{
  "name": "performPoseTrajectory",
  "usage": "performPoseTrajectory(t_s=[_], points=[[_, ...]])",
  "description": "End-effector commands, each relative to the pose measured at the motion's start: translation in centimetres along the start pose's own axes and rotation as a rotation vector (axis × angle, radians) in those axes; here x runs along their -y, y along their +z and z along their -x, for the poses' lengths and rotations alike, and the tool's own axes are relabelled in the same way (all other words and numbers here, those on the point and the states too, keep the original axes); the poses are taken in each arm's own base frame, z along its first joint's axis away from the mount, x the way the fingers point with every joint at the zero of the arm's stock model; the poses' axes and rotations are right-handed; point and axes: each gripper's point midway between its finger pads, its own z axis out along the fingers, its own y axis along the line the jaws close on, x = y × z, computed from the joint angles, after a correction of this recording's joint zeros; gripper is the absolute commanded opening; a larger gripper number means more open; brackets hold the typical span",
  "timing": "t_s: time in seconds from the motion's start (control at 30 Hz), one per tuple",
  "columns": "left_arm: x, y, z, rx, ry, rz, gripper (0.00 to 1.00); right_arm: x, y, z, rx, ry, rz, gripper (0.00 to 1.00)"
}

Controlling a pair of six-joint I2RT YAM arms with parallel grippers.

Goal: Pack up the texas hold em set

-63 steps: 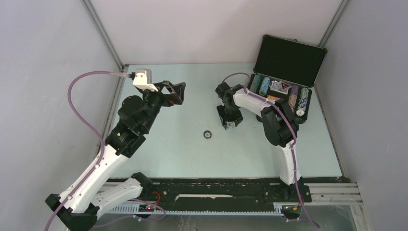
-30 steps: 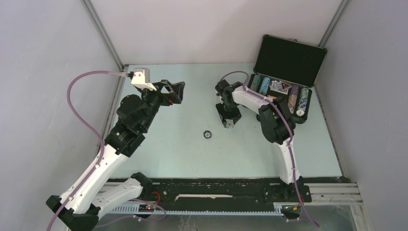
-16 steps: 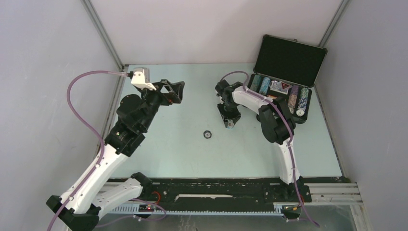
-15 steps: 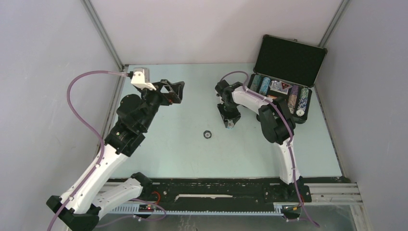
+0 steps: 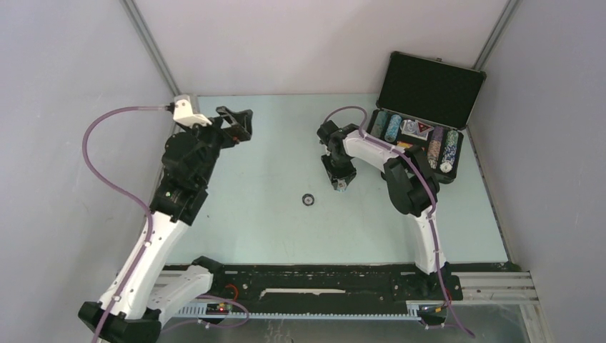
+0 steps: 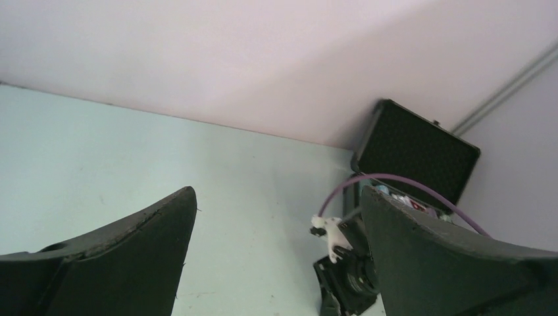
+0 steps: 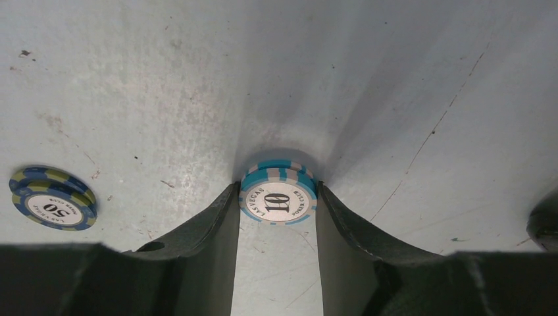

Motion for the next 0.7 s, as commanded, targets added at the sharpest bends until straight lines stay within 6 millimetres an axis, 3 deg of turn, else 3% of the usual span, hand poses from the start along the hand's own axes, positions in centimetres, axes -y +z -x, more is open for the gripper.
performPoseTrajectory(t_s=[0.0,0.17,0.3,0.53,0.67], points=[[-1.8,1.9,0.4,-0.009,-0.119,0.006,1.0,-1.1,-2.7,0.5,0.063,0.002,0.048,0.0],[-4.1,6.0,-2.5,-0.158,-0.314,-0.056,1.0,-0.7,-4.6,0.2,0.084,-0.002,0.051,0.0],[-4.6,9.8,-8.4,-0.403,-0.496,-0.148,0.99,-0.5,-5.7,0.0,0.099,-0.006,0.054,0.0],[-2.6,11.7,-16.6,-0.647,-0.716,-0.285,0.94,-1.8,-9.1,-0.7,0.149,-0.128,0.081,0.0],[0.8,11.1,-20.3,-0.777,-0.77,-0.369,0.93,-2.3,-11.6,-1.6,0.234,-0.2,0.089,0.0]])
